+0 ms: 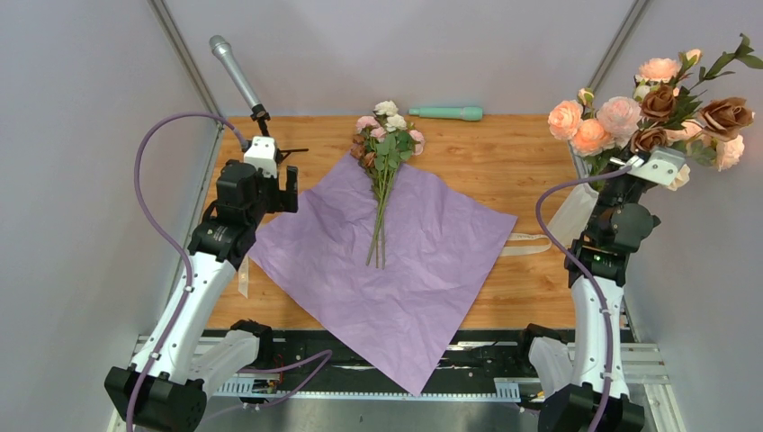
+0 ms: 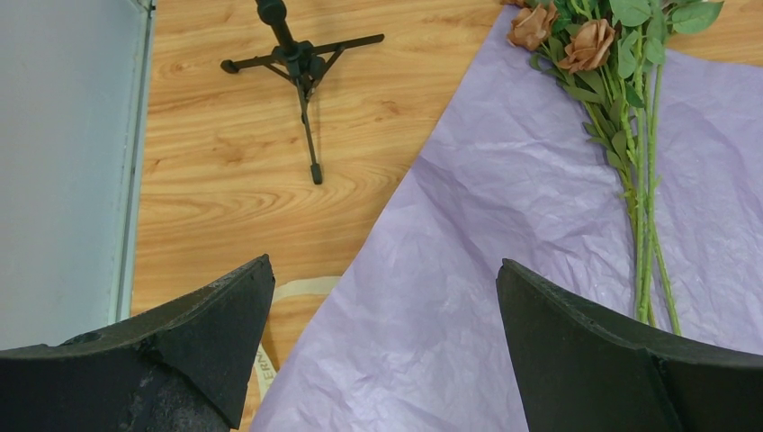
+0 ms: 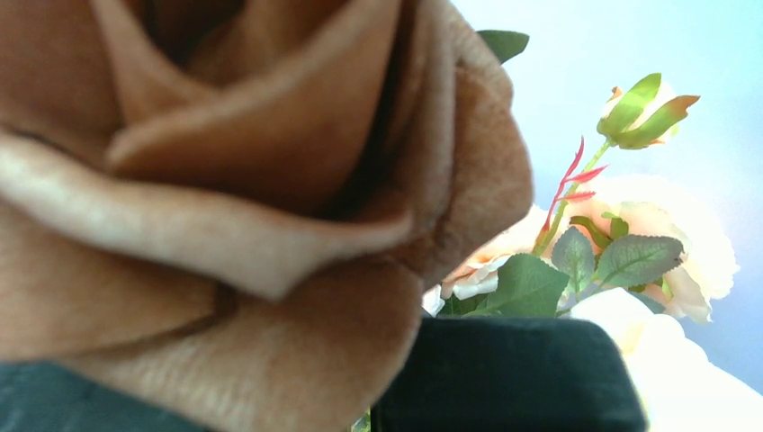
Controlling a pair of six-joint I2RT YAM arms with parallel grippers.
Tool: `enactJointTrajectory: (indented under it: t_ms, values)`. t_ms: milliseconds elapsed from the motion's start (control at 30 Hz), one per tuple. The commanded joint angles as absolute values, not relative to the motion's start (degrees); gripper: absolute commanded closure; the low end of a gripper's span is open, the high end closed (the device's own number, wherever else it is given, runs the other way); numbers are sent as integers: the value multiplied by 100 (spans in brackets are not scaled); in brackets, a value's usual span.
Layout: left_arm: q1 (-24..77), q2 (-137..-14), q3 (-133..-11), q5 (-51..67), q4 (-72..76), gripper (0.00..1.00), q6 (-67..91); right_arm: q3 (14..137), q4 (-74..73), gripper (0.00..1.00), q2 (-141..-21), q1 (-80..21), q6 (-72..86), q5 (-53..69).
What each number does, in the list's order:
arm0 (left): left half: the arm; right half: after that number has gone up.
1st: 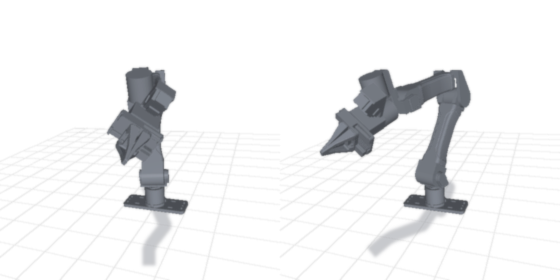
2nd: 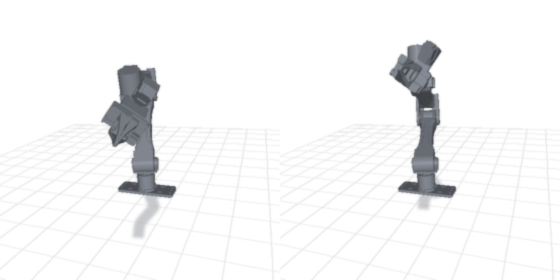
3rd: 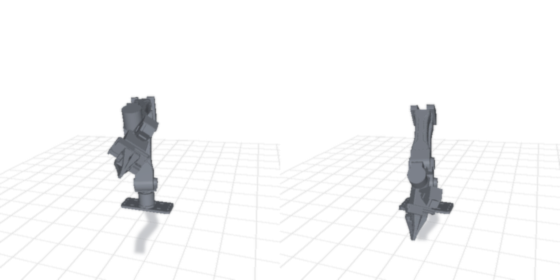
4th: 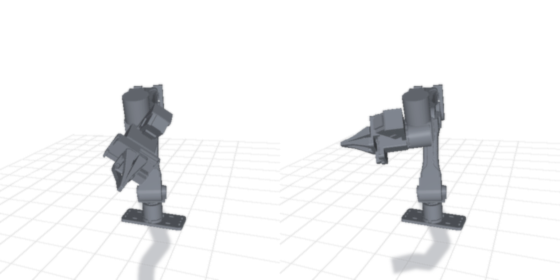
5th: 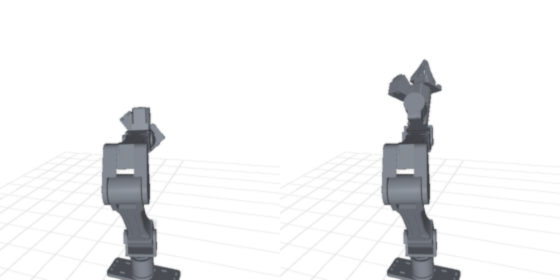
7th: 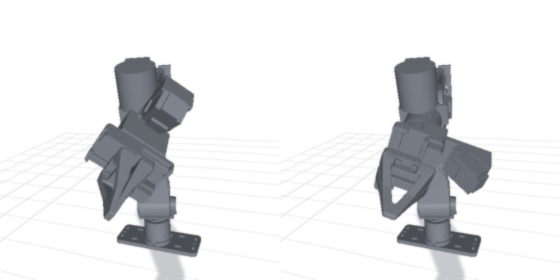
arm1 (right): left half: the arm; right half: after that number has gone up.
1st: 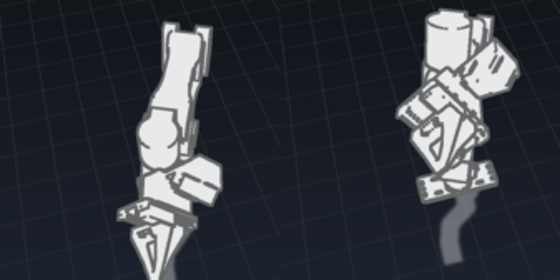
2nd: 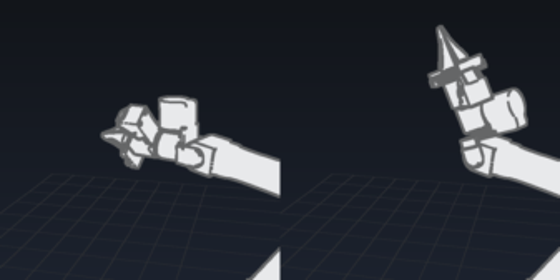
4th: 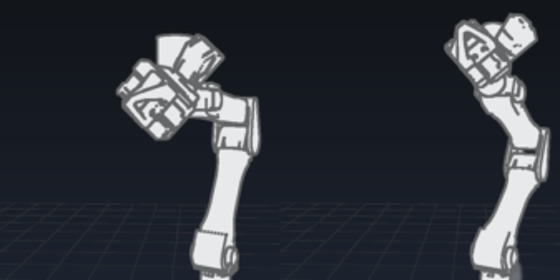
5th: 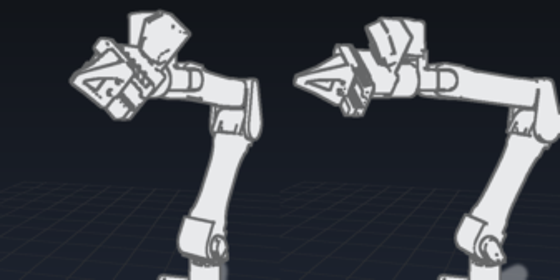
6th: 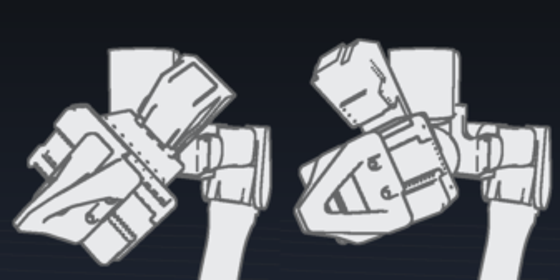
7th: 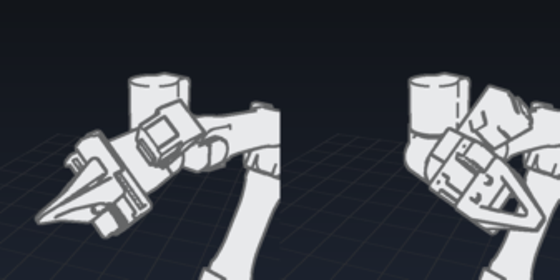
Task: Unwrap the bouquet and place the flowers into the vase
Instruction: Insert the fake flower into the vase.
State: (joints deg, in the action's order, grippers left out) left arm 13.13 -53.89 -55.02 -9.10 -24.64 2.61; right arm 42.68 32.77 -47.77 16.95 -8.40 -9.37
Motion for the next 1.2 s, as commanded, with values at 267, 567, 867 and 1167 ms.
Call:
enactJointTrajectory:
  t_ms: [267,567,867,1167]
  values:
    - [1402,-5354,-5484,-882,-2259,0,168,3977,2852,100,-4520,1723,-426,-1059]
    - [1488,-5379,-5476,-877,-2250,0,168,3773,2552,100,-4279,1723,-230,-1164]
    - [1520,-5367,-5459,-874,-2233,0,177,3434,2421,100,-4120,1723,159,-1232]
    - [1544,-5318,-5449,-879,-2227,0,176,3277,2279,100,-4136,1723,270,-1259]
